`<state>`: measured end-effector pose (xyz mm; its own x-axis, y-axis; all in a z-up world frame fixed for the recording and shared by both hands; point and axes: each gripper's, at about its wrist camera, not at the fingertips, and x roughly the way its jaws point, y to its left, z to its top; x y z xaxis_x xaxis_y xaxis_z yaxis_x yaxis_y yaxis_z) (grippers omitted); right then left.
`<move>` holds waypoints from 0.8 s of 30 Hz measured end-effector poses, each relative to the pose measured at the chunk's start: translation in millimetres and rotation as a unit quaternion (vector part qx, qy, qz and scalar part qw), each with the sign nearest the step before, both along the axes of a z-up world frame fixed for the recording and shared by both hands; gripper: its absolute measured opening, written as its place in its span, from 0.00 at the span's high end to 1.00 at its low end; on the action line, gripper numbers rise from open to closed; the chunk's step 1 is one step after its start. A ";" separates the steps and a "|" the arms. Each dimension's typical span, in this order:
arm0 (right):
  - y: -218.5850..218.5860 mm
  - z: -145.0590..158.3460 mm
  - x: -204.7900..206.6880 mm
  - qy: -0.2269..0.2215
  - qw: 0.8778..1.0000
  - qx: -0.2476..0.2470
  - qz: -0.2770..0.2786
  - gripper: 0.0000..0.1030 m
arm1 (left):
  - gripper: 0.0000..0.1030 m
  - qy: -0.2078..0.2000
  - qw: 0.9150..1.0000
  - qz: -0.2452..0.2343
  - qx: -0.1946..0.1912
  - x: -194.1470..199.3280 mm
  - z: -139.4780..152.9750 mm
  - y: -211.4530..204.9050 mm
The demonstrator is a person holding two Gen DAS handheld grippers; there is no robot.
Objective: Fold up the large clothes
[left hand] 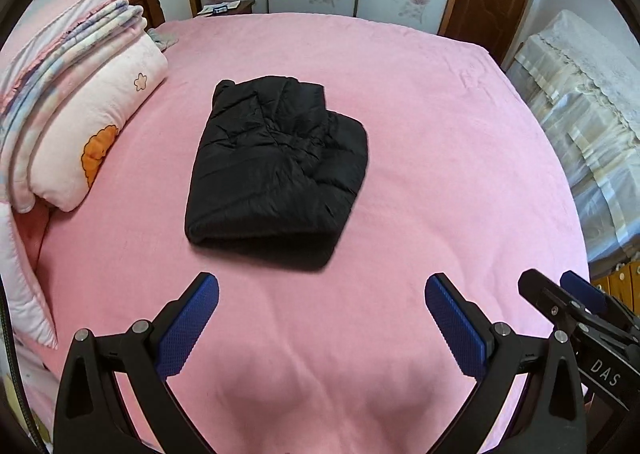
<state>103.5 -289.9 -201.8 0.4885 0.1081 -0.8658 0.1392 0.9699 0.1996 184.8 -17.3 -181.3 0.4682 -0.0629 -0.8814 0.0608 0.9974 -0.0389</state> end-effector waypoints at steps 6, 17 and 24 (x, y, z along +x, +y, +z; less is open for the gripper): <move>-9.8 29.5 -48.4 -0.023 1.000 -0.013 -0.016 0.20 | 0.00 -0.014 1.000 -0.007 0.007 -44.1 25.3 -16.3; -28.6 44.6 -108.1 -0.041 0.996 -0.070 -0.030 0.20 | 0.01 -0.021 0.999 -0.029 0.020 -106.9 35.8 -45.5; -41.8 47.5 -123.0 -0.035 0.996 -0.075 -0.028 0.20 | 0.01 -0.028 0.999 -0.021 0.017 -125.6 43.9 -57.9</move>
